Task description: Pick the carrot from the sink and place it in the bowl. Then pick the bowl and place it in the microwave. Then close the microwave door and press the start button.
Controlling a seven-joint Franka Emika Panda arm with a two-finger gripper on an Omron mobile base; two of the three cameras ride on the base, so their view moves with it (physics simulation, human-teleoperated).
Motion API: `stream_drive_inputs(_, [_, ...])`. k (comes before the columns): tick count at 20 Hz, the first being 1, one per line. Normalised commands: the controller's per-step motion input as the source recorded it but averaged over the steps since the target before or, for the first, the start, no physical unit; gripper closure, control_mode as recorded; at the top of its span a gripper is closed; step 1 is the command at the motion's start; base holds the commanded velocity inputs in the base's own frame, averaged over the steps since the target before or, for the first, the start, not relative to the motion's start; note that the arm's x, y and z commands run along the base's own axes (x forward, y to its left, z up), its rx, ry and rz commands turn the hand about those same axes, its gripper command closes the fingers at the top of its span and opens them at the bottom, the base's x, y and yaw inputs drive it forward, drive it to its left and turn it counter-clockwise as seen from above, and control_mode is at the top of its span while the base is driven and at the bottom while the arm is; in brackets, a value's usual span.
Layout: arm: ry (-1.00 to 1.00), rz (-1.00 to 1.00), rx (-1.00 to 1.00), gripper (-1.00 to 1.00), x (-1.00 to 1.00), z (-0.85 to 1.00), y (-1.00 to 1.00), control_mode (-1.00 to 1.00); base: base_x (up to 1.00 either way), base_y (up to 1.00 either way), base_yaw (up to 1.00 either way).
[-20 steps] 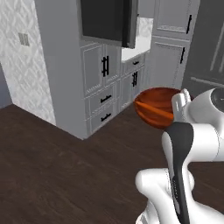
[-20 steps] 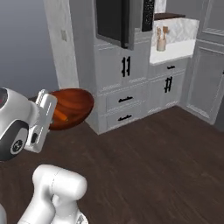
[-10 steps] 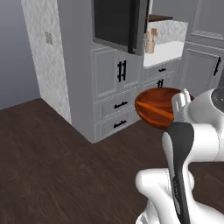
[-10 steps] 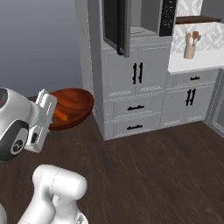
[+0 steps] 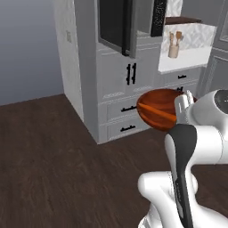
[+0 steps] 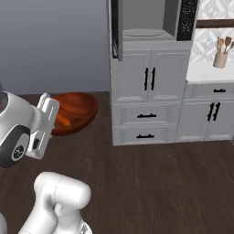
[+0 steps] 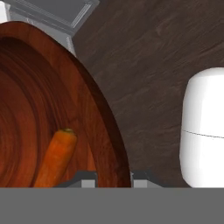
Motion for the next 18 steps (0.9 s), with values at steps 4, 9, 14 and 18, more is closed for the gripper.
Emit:
stream_drive_inputs(4, [0.00, 0.00, 0.00, 1.00, 0.00, 0.00, 0.00, 1.00, -0.08, -1.00, 0.38])
stream_drive_inputs(9, [0.00, 0.00, 0.00, 1.00, 0.00, 0.00, 0.00, 1.00, 0.00, -1.00, 0.24])
stream_drive_inputs(14, [0.00, 0.00, 0.00, 1.00, 0.00, 0.00, 0.00, 1.00, 0.06, -1.00, 0.27])
stream_drive_inputs(18, [0.00, 0.00, 0.00, 1.00, 0.00, 0.00, 0.00, 1.00, 0.37, -1.00, 0.37])
